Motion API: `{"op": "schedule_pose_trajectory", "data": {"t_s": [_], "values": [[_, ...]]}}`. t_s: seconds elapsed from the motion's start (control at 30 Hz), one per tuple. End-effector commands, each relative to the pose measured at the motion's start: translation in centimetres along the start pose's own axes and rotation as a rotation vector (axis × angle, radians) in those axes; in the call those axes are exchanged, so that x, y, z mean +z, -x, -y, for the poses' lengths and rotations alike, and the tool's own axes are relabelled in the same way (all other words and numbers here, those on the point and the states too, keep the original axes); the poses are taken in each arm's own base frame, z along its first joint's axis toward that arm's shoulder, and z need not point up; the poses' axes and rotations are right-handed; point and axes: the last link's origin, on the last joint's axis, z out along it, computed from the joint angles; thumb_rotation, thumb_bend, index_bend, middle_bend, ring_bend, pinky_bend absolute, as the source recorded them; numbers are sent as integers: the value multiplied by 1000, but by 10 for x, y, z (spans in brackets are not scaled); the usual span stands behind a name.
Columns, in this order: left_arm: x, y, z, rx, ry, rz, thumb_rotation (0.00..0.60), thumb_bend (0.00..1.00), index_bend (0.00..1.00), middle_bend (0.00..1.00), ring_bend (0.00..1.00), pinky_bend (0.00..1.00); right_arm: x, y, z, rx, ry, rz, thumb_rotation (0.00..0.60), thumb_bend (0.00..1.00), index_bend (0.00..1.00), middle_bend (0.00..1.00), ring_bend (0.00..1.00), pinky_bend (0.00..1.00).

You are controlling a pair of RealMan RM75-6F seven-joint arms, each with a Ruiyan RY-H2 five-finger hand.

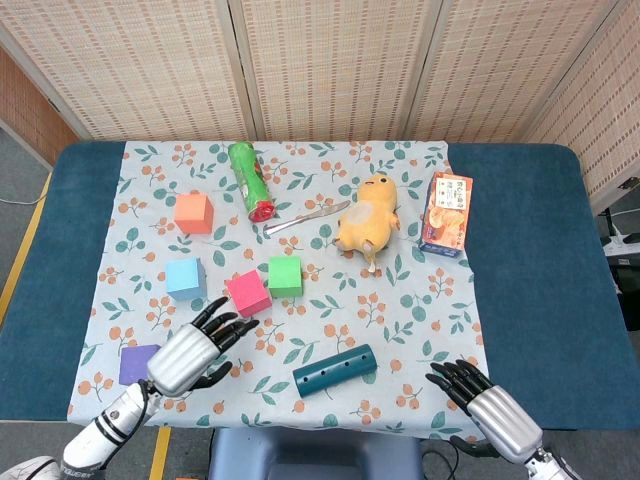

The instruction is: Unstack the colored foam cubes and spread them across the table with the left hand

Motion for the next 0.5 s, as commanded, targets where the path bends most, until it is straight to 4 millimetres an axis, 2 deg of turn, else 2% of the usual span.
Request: {"op": "schedule_pose_trajectory", "data": {"t_s": [0.03, 0.07, 0.17, 0.23, 0.37, 0.5], "values": [[-56, -2, 34, -9, -166, -41, 573, 447, 0, 51, 10, 25, 1, -1, -3, -22, 18, -22, 600, 170, 0, 0, 0, 0], [-80, -2, 43, -26, -233, -78, 570, 445, 0, 33, 3, 21, 2, -1, -4, -35, 30, -32, 600, 170, 0, 0, 0, 0], [-133, 1, 56, -92, -364, -217, 572, 440, 0, 5, 0, 14, 4, 3, -5, -50, 57, -32, 600, 170, 0, 0, 0, 0], [-156, 3, 61, -99, -431, -259, 584, 434, 0, 2, 0, 8, 5, 3, -5, -64, 72, -38, 600, 170, 0, 0, 0, 0], [-169, -5, 67, -63, -465, -264, 598, 422, 0, 0, 0, 1, 5, 1, -5, -83, 93, -64, 600, 170, 0, 0, 0, 0], [-170, -7, 77, -75, -513, -235, 596, 421, 0, 0, 0, 0, 3, 0, -4, -87, 99, -75, 600, 170, 0, 0, 0, 0]]}}
